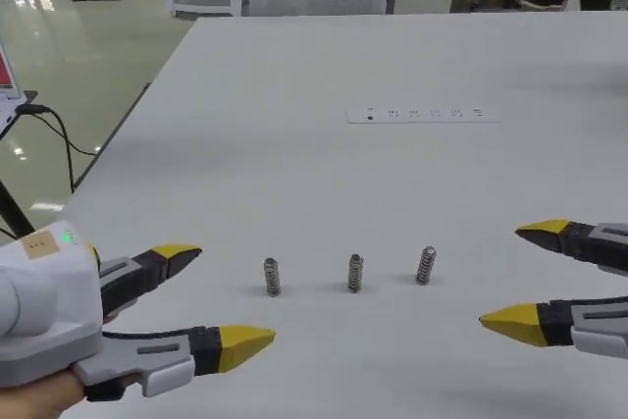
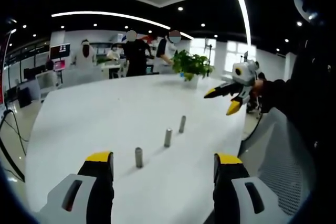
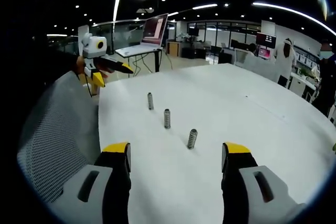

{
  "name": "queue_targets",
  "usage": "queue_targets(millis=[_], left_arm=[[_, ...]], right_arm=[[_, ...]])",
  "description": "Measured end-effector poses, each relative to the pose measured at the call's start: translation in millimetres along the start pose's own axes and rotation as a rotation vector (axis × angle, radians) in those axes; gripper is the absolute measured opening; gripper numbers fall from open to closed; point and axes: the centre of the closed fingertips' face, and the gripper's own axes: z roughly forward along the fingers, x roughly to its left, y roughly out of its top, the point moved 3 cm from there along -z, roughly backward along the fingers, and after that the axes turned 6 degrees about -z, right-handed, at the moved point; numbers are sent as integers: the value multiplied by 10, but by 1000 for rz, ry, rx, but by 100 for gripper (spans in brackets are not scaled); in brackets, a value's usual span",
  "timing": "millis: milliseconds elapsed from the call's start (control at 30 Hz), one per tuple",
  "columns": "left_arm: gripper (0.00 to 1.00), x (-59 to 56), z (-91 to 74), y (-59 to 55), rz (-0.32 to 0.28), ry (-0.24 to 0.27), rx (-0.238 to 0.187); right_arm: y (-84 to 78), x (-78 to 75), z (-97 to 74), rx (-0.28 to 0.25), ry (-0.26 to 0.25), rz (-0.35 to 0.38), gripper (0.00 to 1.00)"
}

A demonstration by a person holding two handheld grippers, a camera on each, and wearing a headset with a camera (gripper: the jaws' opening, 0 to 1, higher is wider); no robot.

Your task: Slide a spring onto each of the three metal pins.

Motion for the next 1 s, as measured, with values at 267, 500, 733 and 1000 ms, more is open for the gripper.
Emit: queue_targets(millis=[267, 500, 733, 1000], left_arm=[[74, -14, 6, -11, -6, 1, 4], [74, -26, 9, 0, -6, 2, 5], [74, -27, 16, -6, -6, 3, 8], [74, -26, 6, 52, 2, 6, 3]], right_arm=[[8, 6, 19, -3, 7, 7, 70], [18, 14, 36, -8, 15, 12, 70], [19, 4, 44, -7, 18, 17, 70], [30, -12, 51, -10, 19, 16, 69]])
